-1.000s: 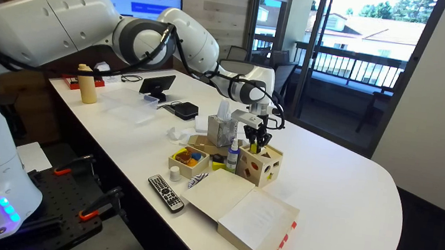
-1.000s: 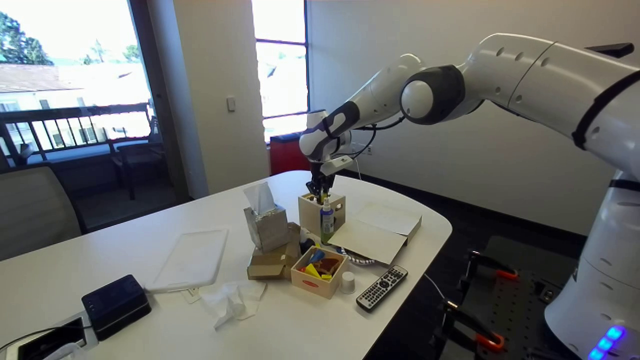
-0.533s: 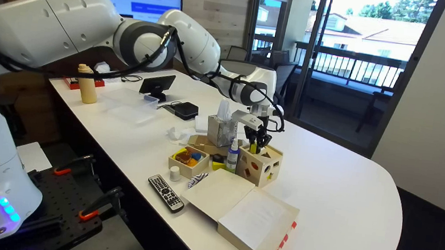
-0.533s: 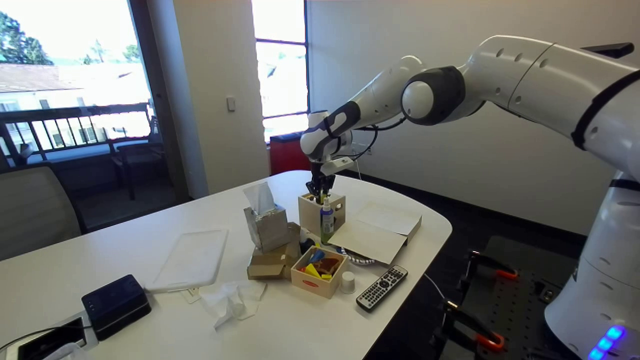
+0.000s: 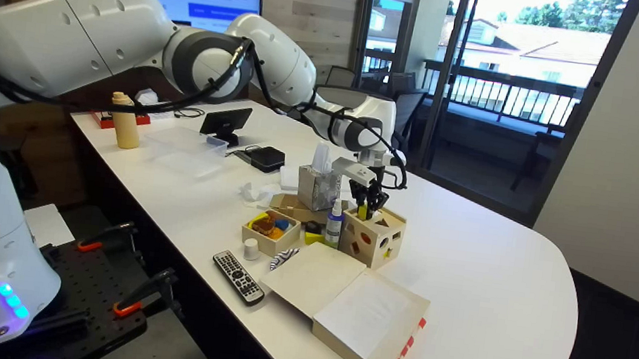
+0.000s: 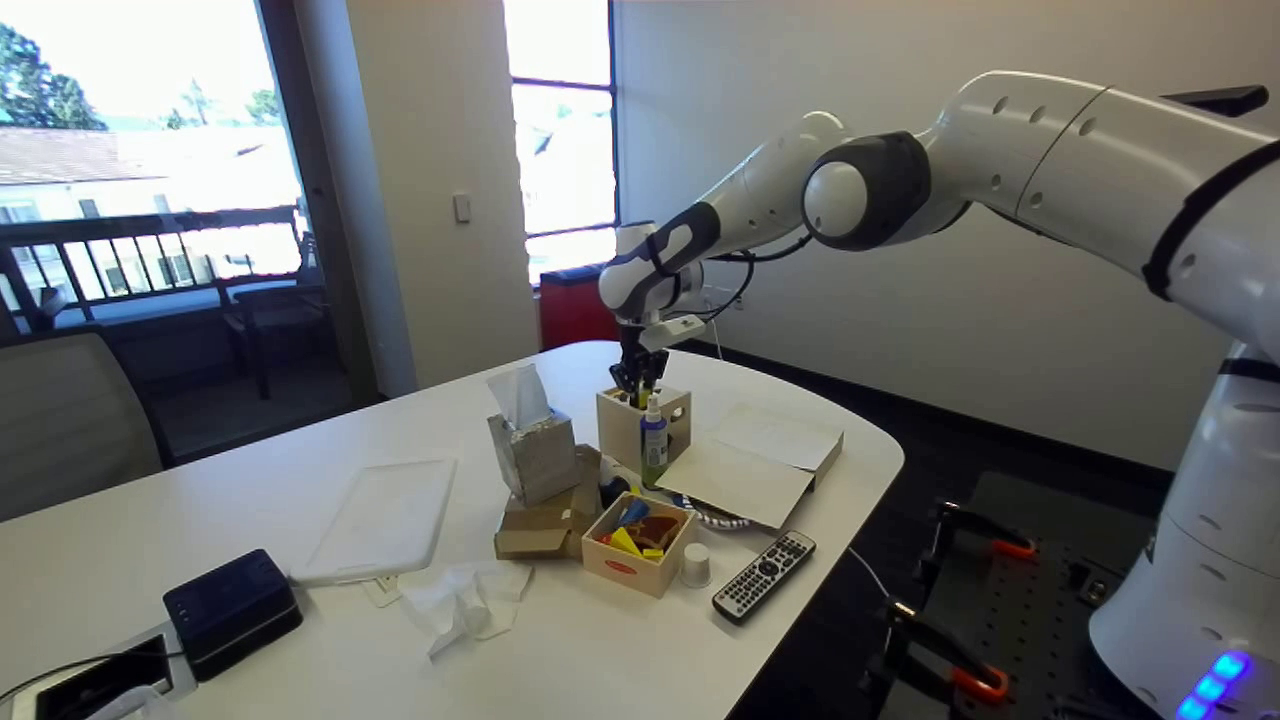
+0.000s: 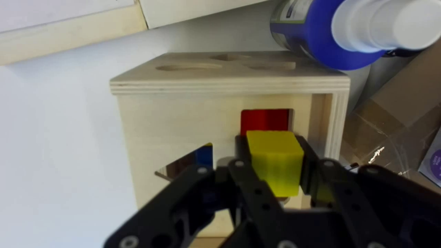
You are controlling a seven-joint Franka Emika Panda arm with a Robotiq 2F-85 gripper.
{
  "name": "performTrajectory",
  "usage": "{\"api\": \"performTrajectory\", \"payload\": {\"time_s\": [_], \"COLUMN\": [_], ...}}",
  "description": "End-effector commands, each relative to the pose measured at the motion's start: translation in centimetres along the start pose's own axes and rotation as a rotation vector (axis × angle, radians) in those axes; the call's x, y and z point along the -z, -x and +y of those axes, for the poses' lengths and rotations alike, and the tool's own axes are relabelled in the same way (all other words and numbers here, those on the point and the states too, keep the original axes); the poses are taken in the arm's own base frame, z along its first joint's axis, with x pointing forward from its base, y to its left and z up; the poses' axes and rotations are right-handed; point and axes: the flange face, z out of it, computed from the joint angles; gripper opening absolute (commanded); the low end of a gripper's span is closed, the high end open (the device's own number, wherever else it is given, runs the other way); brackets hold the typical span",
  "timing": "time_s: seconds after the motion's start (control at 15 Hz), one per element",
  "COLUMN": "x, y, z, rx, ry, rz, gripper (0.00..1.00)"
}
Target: Put the yellow item in the box
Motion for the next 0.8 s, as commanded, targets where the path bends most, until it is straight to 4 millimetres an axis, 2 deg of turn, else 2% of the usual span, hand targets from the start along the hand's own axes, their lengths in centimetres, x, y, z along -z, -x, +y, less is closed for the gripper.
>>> {"api": "performTrajectory", "payload": {"time_s": [0.0,0.73], "x": [-0.16,-0.69], "y": [-0.2,-0.06], "z": [-0.14,0.6], "rx": [0.016,-0.001], "ry": [-0.032,-0.02], "rz": [0.004,0.014], "gripper": [0.09,0.09]}}
